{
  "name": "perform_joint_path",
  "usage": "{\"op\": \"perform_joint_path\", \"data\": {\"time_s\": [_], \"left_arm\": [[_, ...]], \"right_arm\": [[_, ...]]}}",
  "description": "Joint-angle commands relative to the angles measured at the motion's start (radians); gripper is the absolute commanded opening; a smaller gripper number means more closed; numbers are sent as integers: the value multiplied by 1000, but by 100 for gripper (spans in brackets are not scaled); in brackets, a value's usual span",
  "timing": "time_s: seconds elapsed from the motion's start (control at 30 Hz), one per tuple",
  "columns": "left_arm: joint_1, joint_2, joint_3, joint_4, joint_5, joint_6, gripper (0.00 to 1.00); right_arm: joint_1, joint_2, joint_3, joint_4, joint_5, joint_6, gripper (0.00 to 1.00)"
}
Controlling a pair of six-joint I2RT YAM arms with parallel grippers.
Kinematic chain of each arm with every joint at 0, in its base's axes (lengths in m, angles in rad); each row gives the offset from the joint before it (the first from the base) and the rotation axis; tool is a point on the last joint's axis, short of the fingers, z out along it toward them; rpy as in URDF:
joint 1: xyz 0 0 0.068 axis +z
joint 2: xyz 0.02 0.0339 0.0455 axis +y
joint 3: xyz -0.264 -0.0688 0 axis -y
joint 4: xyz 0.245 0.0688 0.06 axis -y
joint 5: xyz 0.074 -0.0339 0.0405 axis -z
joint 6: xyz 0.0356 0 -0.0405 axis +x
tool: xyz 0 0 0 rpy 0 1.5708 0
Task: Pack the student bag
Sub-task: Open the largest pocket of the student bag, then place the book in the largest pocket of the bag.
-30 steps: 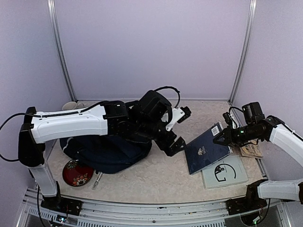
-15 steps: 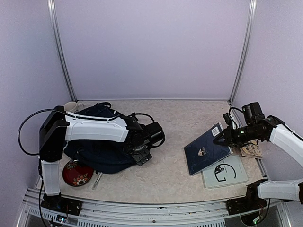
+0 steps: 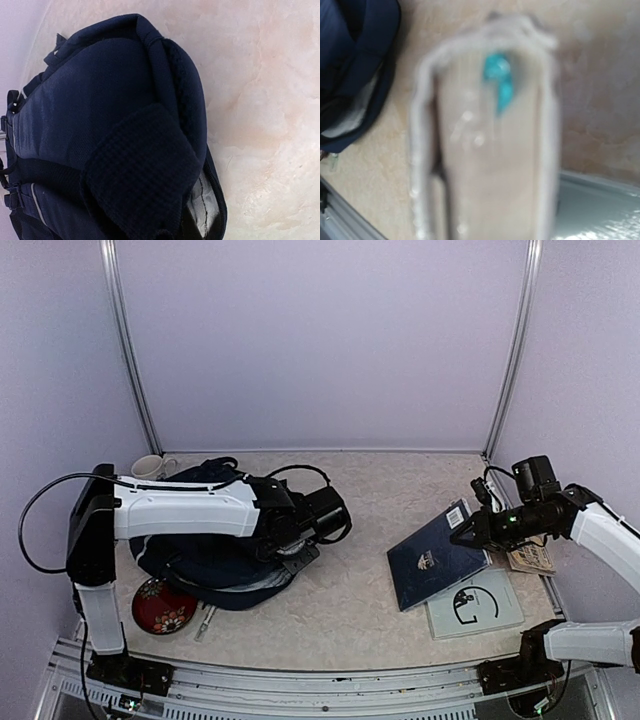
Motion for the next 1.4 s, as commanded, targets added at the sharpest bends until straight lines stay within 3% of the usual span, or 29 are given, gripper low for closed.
{"op": "perform_joint_path", "data": {"time_s": [0.0, 0.17, 0.3, 0.43, 0.7, 0.83, 0.97, 1.23, 1.37], "left_arm": [[-35, -131, 107, 65, 33, -19, 0], [-46, -232, 200, 130, 24, -22, 0], [-47, -278, 249, 222, 43, 15, 0], [-53, -265, 347, 252, 21, 44, 0], [-94, -195, 544, 322, -15, 117, 0], [-97, -187, 566, 357, -27, 128, 0], [-96, -191, 575, 377, -51, 143, 0], [-62, -164, 586, 387, -74, 158, 0], [-69, -165, 586, 398, -54, 149, 0]], "right_arm": [[7, -49, 90, 75, -175, 25, 0], [9, -94, 76, 264, -342, 224, 0], [69, -125, -24, 579, -343, 480, 0], [187, -94, -77, 841, -225, 628, 0], [349, 109, -27, 1001, 22, 708, 0], [371, 186, 19, 953, 155, 712, 0], [387, 164, 6, 876, 283, 707, 0], [390, 38, -52, 703, 254, 669, 0], [390, -26, -115, 666, 345, 692, 0]]}}
